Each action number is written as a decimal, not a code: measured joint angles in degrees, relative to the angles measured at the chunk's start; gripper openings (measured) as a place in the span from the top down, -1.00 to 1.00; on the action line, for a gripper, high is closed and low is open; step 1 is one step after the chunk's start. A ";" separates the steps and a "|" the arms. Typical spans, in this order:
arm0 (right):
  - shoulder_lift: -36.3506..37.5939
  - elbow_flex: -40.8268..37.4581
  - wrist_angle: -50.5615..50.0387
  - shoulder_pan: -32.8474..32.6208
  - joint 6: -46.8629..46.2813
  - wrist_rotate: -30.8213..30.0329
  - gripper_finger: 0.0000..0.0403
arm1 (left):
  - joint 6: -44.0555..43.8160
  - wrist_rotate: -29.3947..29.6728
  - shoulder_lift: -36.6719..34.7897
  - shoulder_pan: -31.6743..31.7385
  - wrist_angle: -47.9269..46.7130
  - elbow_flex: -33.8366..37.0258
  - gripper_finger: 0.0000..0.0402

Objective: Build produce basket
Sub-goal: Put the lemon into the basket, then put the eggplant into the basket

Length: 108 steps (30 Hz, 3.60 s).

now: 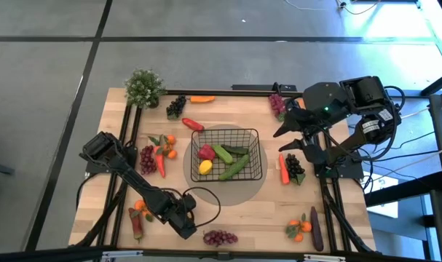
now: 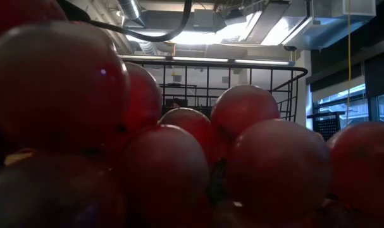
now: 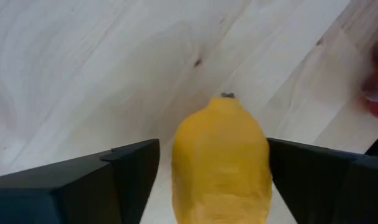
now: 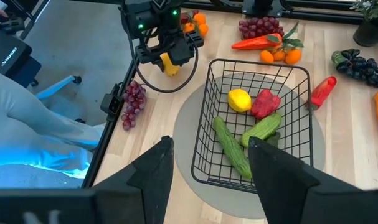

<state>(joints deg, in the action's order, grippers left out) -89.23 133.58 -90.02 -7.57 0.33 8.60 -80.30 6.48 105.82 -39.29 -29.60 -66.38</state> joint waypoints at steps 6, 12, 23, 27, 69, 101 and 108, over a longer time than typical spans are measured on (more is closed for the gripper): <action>0.00 0.00 0.00 0.00 -0.10 -0.01 0.04 | -0.10 -0.22 -0.05 0.00 -0.79 -0.01 0.05; 0.00 0.00 0.00 0.00 -0.19 -0.02 0.04 | -0.15 -0.38 -0.78 0.00 -0.46 -0.03 0.20; 0.02 0.00 0.00 -0.01 -0.26 -0.04 0.04 | 0.63 -1.56 -10.00 0.70 -1.05 -0.03 0.20; 0.02 0.00 0.00 -0.01 -0.04 -0.09 0.04 | 2.36 -1.16 -17.85 2.44 -4.81 -0.03 0.20; -4.81 0.02 0.02 0.04 0.16 -12.15 0.04 | 41.71 -0.07 -5.81 34.58 12.71 -0.01 0.02; -3.87 0.00 0.00 0.41 0.06 -11.72 0.04 | 43.32 -8.60 -18.05 39.90 11.79 -0.45 -0.10; -2.04 0.00 -0.03 0.06 -8.83 -8.61 0.04 | 48.27 -3.94 -28.24 39.87 9.63 -0.45 -0.10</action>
<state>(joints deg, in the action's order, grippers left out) -91.27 133.58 -90.04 -7.51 -8.50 -0.01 -32.03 2.55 77.58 0.58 -19.97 -66.83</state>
